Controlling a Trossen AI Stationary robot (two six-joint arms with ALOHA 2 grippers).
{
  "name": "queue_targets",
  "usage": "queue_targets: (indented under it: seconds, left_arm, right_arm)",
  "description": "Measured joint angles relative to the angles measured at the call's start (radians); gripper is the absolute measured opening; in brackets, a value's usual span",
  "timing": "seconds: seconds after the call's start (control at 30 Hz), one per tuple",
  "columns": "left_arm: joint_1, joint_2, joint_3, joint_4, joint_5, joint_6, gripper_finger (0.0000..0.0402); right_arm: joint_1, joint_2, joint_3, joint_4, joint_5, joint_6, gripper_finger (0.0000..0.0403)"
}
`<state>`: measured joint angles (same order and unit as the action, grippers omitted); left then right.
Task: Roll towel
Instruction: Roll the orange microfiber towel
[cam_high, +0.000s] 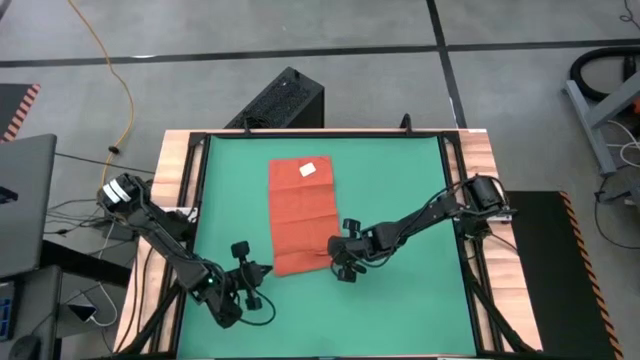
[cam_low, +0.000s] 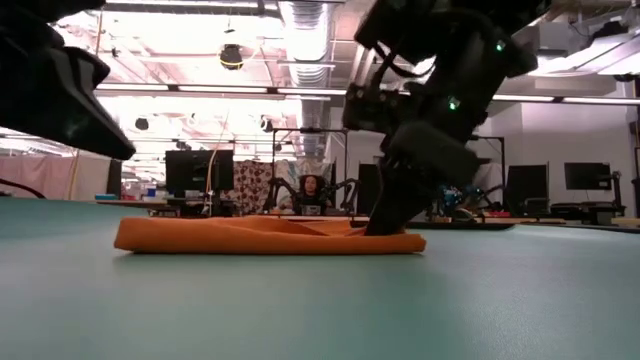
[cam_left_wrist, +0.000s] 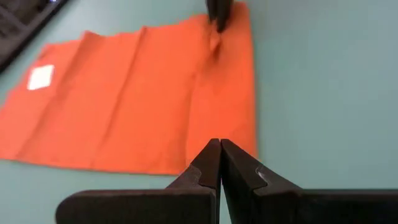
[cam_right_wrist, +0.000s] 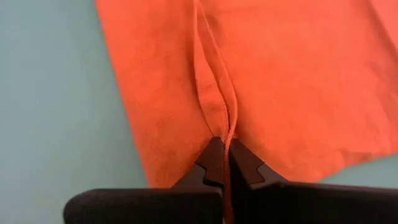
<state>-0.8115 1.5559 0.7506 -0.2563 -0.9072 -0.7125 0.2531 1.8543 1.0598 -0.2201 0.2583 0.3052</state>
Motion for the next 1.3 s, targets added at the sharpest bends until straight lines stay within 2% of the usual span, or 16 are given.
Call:
queue_targets:
  seconds: [0.33, 0.5, 0.63, 0.8, 0.9, 1.07, 1.3]
  left_arm:
    - [0.063, 0.062, -0.036, 0.178, 0.04, 0.168, 0.0]
    - [0.081, 0.061, -0.133, 0.377, 0.086, 0.211, 0.0]
    - [0.11, 0.062, -0.201, 0.463, 0.108, 0.204, 0.0]
    - [0.151, 0.062, -0.232, 0.503, 0.191, 0.206, 0.0]
    - [0.164, 0.062, -0.232, 0.503, 0.219, 0.213, 0.0]
    - [0.166, 0.062, -0.232, 0.499, 0.222, 0.213, 0.0]
    - [0.166, 0.062, -0.232, 0.484, 0.218, 0.197, 0.0]
  right_arm:
    - [0.002, 0.013, 0.002, 0.001, 0.004, 0.008, 0.0017]
    - [0.002, 0.014, 0.001, 0.0, 0.005, 0.008, 0.0019]
    - [0.002, 0.015, 0.001, 0.003, 0.005, 0.008, 0.0031]
    - [0.002, 0.015, 0.001, 0.004, 0.014, 0.003, 0.0047]
    - [0.01, 0.017, 0.008, -0.009, 0.075, 0.001, 0.005]
    - [0.02, 0.018, 0.034, -0.016, 0.11, -0.038, 0.0051]
    - [0.039, 0.018, 0.061, -0.056, 0.107, -0.048, 0.0052]
